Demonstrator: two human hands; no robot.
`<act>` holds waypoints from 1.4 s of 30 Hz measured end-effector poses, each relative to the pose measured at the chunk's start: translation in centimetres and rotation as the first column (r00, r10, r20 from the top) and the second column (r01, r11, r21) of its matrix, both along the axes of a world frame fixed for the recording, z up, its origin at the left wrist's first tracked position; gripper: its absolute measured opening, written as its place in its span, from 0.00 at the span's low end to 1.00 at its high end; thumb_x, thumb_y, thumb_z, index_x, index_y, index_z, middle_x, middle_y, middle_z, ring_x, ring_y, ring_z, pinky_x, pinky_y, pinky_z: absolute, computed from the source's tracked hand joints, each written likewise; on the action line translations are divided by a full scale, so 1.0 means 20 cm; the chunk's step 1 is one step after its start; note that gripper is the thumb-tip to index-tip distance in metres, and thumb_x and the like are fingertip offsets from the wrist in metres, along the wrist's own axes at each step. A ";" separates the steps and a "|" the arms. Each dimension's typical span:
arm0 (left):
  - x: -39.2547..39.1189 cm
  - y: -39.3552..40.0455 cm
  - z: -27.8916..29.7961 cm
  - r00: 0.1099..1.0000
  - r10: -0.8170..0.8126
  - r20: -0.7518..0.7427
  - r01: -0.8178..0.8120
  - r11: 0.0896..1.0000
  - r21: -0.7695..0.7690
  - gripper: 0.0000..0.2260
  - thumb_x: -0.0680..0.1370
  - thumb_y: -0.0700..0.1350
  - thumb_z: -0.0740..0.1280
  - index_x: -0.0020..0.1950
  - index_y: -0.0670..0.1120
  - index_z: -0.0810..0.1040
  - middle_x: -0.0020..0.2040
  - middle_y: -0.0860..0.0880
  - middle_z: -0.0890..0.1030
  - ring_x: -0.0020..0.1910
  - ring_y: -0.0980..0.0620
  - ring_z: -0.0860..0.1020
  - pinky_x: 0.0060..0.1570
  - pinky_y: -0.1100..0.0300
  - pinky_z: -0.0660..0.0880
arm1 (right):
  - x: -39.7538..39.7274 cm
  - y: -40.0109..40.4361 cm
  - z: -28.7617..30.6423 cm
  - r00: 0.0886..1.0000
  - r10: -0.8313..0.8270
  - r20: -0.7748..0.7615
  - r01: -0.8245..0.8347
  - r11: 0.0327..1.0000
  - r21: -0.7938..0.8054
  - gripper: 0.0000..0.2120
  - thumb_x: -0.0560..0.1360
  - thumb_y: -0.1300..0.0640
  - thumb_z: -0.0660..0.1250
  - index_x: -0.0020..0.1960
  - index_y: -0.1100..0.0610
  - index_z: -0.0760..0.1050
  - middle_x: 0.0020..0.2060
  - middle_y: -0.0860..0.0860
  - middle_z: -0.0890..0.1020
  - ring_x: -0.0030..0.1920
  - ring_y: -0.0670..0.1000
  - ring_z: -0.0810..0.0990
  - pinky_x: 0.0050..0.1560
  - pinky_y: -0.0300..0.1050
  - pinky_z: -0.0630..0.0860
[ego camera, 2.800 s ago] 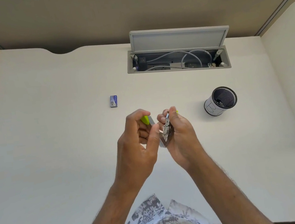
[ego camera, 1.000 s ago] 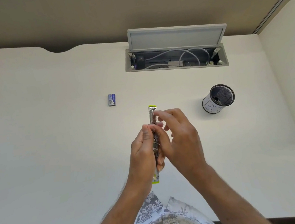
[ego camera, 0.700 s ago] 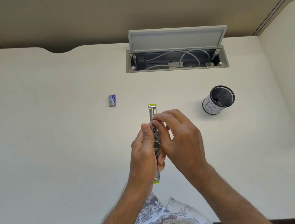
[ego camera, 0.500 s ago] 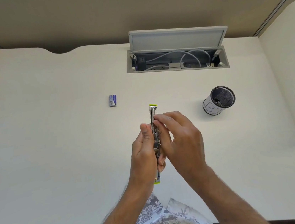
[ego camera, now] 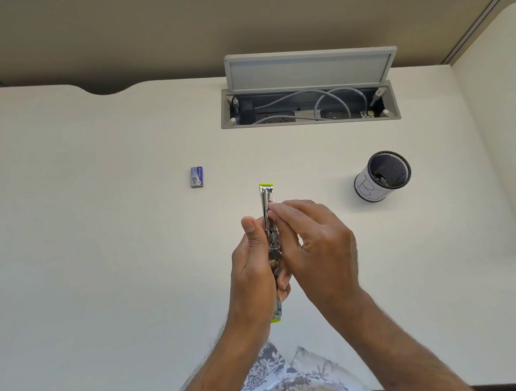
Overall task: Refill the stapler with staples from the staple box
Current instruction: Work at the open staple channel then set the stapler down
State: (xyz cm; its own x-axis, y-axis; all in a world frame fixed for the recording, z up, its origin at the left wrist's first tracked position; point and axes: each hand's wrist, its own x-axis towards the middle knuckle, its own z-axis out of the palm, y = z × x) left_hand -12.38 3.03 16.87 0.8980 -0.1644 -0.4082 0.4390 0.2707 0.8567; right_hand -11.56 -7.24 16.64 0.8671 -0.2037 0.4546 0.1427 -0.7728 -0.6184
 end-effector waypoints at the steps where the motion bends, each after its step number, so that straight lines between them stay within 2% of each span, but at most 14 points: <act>1: 0.00 0.00 0.00 1.000 0.000 0.003 0.000 1.000 0.003 0.36 0.78 0.72 0.55 0.53 0.38 0.77 0.24 0.48 0.69 0.21 0.53 0.66 0.22 0.62 0.65 | 0.00 0.00 0.00 1.000 0.000 -0.004 0.000 1.000 -0.002 0.07 0.75 0.64 0.72 0.51 0.57 0.86 0.46 0.51 0.87 0.43 0.55 0.85 0.39 0.51 0.82; 5: -0.01 0.00 0.00 1.000 -0.004 0.019 0.003 0.999 0.033 0.35 0.79 0.72 0.54 0.53 0.40 0.78 0.25 0.48 0.68 0.22 0.53 0.65 0.23 0.61 0.62 | -0.01 0.01 0.00 1.000 -0.012 -0.021 0.012 1.000 0.001 0.07 0.76 0.64 0.72 0.52 0.57 0.86 0.46 0.51 0.87 0.42 0.56 0.84 0.37 0.51 0.81; 14: -0.02 -0.01 0.02 0.999 -0.018 0.044 0.016 0.999 0.044 0.39 0.75 0.75 0.53 0.54 0.39 0.77 0.26 0.45 0.66 0.22 0.52 0.63 0.24 0.60 0.60 | -0.03 0.03 0.01 0.999 -0.045 0.025 0.044 0.999 0.027 0.12 0.78 0.61 0.65 0.55 0.60 0.86 0.49 0.53 0.88 0.45 0.56 0.86 0.43 0.51 0.83; 24: -0.02 -0.02 0.02 0.999 -0.023 0.041 0.021 0.998 0.060 0.39 0.75 0.75 0.53 0.55 0.40 0.78 0.28 0.44 0.64 0.24 0.51 0.63 0.25 0.59 0.60 | -0.02 0.02 0.00 0.998 -0.047 0.028 0.046 0.998 0.034 0.11 0.75 0.67 0.71 0.54 0.60 0.86 0.49 0.53 0.88 0.46 0.55 0.87 0.44 0.51 0.83; 27: -0.02 -0.02 0.03 0.998 -0.019 0.061 0.015 0.998 0.062 0.36 0.75 0.75 0.52 0.54 0.44 0.80 0.27 0.45 0.64 0.23 0.52 0.62 0.24 0.59 0.59 | -0.01 0.02 0.01 0.999 -0.027 0.017 0.027 0.998 0.051 0.08 0.76 0.66 0.72 0.53 0.59 0.86 0.48 0.52 0.88 0.46 0.54 0.85 0.44 0.50 0.82; 31: -0.02 -0.02 0.05 0.993 -0.035 0.114 0.028 0.998 0.064 0.31 0.76 0.73 0.51 0.53 0.53 0.84 0.28 0.45 0.63 0.24 0.53 0.61 0.24 0.54 0.56 | 0.02 0.01 0.04 0.997 0.020 -0.073 -0.011 0.993 0.115 0.02 0.79 0.61 0.70 0.51 0.57 0.81 0.45 0.48 0.83 0.42 0.49 0.79 0.40 0.42 0.76; 34: -0.02 -0.02 0.06 0.994 -0.032 0.107 0.025 0.997 0.068 0.34 0.74 0.75 0.52 0.56 0.51 0.84 0.30 0.43 0.62 0.24 0.54 0.61 0.24 0.56 0.57 | 0.03 -0.01 0.05 0.990 0.060 -0.127 -0.042 0.989 0.141 0.02 0.78 0.62 0.70 0.49 0.57 0.78 0.42 0.47 0.79 0.40 0.46 0.75 0.39 0.35 0.68; 37: -0.03 -0.02 0.05 0.993 -0.032 0.110 0.024 0.997 0.075 0.36 0.74 0.75 0.52 0.58 0.50 0.83 0.29 0.44 0.63 0.23 0.54 0.62 0.23 0.59 0.59 | 0.03 -0.01 0.05 0.985 0.083 -0.150 -0.058 0.985 0.164 0.03 0.77 0.62 0.71 0.47 0.57 0.77 0.41 0.47 0.79 0.39 0.44 0.74 0.39 0.32 0.67; 42: -0.03 -0.02 0.05 0.995 -0.022 0.093 0.016 0.998 0.061 0.37 0.72 0.77 0.52 0.57 0.51 0.83 0.32 0.39 0.64 0.24 0.54 0.62 0.23 0.61 0.60 | 0.01 0.00 0.05 0.982 0.105 -0.157 -0.081 0.984 0.157 0.03 0.76 0.62 0.71 0.46 0.56 0.77 0.44 0.47 0.79 0.40 0.41 0.73 0.38 0.30 0.66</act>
